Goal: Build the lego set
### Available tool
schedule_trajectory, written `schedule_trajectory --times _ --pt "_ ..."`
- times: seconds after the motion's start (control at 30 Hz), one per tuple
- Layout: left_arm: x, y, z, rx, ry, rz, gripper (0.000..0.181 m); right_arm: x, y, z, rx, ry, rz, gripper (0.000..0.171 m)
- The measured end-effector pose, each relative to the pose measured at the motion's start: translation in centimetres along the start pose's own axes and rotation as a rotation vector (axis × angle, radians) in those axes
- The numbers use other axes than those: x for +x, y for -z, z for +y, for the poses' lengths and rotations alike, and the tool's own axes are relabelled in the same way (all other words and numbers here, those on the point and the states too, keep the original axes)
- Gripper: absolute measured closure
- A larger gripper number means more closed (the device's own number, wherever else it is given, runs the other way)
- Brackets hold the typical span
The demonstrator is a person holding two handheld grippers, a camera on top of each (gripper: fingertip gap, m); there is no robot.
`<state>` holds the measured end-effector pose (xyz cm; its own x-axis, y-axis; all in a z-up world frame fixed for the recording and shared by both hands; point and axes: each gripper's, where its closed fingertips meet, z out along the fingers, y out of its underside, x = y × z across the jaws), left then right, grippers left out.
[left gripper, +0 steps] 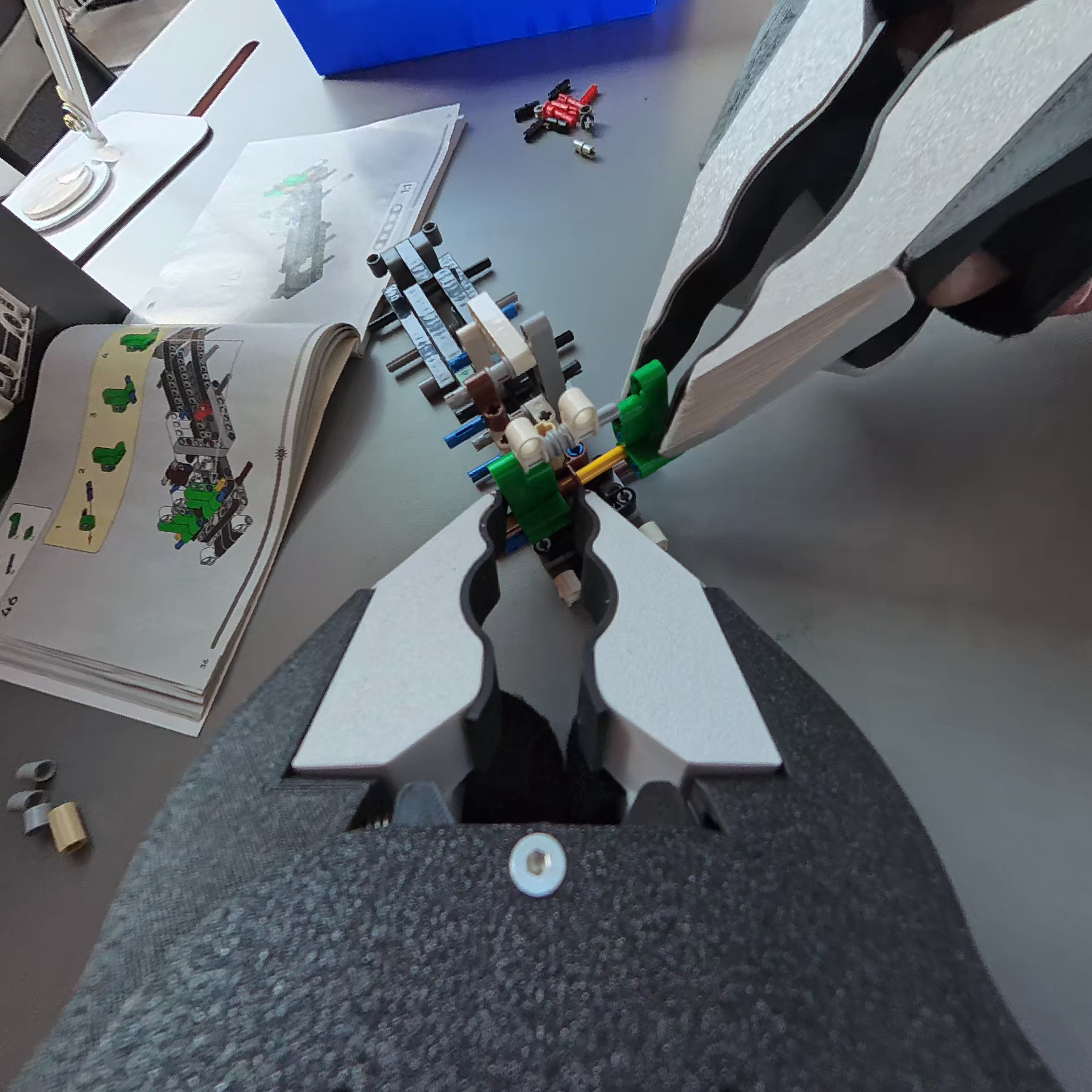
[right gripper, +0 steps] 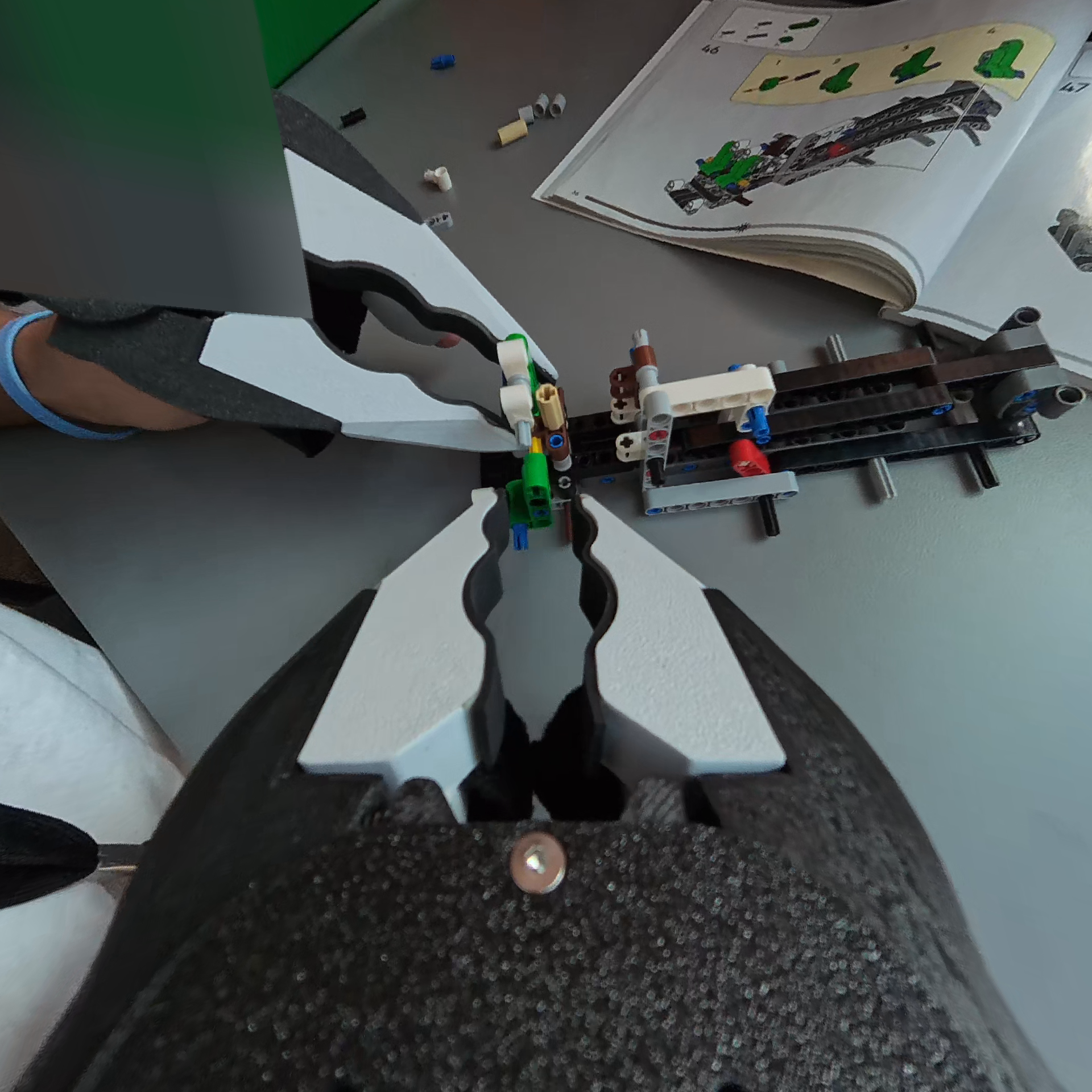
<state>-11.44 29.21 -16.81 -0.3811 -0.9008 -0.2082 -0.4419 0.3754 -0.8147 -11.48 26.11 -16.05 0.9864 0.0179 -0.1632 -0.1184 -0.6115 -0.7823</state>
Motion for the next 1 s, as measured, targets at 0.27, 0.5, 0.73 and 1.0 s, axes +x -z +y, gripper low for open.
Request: schedule_trajectory --times 0.27,0.5,0.73,1.0 --pt "0.0 0.0 0.0 0.000 0.001 0.000 0.161 -0.1 0.5 -1.0 0.100 0.225 0.095 0.164" --pt "-0.1 0.0 0.0 -0.004 0.013 -0.009 0.161 -0.3 0.4 -1.2 0.134 0.191 0.079 0.165" --pt "0.0 0.0 0.0 -0.003 0.024 0.001 0.161 -0.2 0.4 -1.2 0.153 0.190 0.053 0.165" --pt "0.2 0.9 -0.9 0.088 0.067 0.223 0.133 -0.5 0.4 -0.7 0.160 0.127 -0.079 0.152"
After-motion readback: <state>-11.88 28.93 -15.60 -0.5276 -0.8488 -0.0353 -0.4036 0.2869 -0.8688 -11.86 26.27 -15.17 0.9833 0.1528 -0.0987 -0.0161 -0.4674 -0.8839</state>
